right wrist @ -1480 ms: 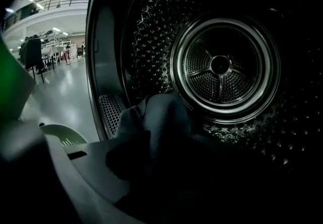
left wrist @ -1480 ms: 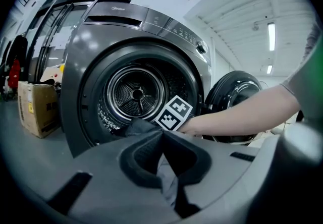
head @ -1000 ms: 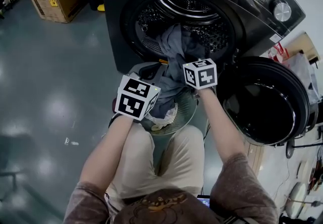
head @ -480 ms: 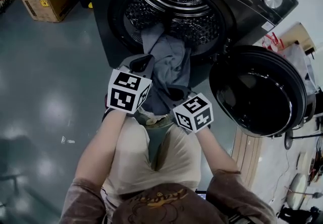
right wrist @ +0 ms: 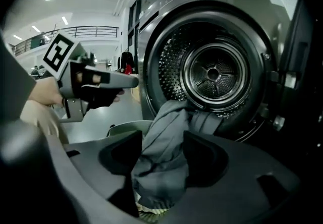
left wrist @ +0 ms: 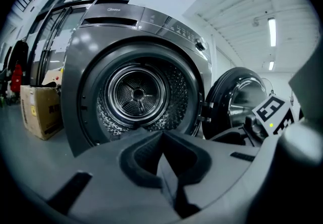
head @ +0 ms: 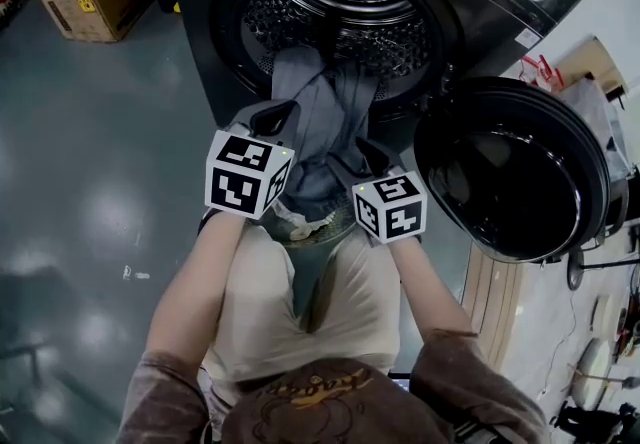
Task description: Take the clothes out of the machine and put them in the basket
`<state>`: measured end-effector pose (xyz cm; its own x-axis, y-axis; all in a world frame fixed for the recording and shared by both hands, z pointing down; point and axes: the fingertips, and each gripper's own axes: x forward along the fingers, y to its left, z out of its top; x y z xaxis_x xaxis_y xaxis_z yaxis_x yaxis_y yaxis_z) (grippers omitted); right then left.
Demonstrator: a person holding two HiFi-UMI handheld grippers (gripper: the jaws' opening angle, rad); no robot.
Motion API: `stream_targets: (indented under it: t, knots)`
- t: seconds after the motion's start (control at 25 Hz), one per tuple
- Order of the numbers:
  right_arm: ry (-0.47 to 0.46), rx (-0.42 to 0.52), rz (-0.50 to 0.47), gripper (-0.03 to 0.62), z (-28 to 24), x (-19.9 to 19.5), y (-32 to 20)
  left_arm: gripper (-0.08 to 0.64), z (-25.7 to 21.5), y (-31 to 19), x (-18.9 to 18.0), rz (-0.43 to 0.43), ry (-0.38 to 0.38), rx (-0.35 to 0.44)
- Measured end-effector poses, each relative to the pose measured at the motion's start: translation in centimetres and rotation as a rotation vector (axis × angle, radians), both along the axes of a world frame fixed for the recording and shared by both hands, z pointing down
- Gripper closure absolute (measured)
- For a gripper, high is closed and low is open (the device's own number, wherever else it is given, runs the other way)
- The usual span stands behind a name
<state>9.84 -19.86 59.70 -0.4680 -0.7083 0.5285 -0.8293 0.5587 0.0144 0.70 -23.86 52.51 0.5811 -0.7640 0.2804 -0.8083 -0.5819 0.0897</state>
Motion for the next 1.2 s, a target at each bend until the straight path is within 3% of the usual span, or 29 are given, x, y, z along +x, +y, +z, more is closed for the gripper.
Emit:
stream_targets:
  t: [0.2,0.44,0.56,0.72,0.92,1.2]
  knots:
    - [-0.009,-0.041,0.044,0.263,2.3,0.7,-4.7,0.554,-0.2,0.4,0.3,0.007,-0.002,0.001]
    - [0.07,-0.084,0.14,0.236,6.2,1.2,-11.6,0.554,-0.2,0.9,0.6,0.017,-0.006,0.001]
    - [0.066,-0.124,0.194,0.238,7.7,1.4,-13.6,0.554,-0.2,0.9,0.3,0.014,-0.005,-0.004]
    - [0.084,-0.099,0.242,0.333,8.1,1.7,-15.0,0.554,0.0,1.0,0.2,0.022,-0.013,-0.006]
    - [0.037,-0.112,0.207,0.53,7.7,1.5,-14.6,0.554,0.1,0.8,0.2,0.022,-0.011,-0.008]
    - [-0.038,-0.1,0.007,0.54,4.6,-0.9,-7.8,0.554,0.4,0.2,0.1,0.012,-0.003,-0.015]
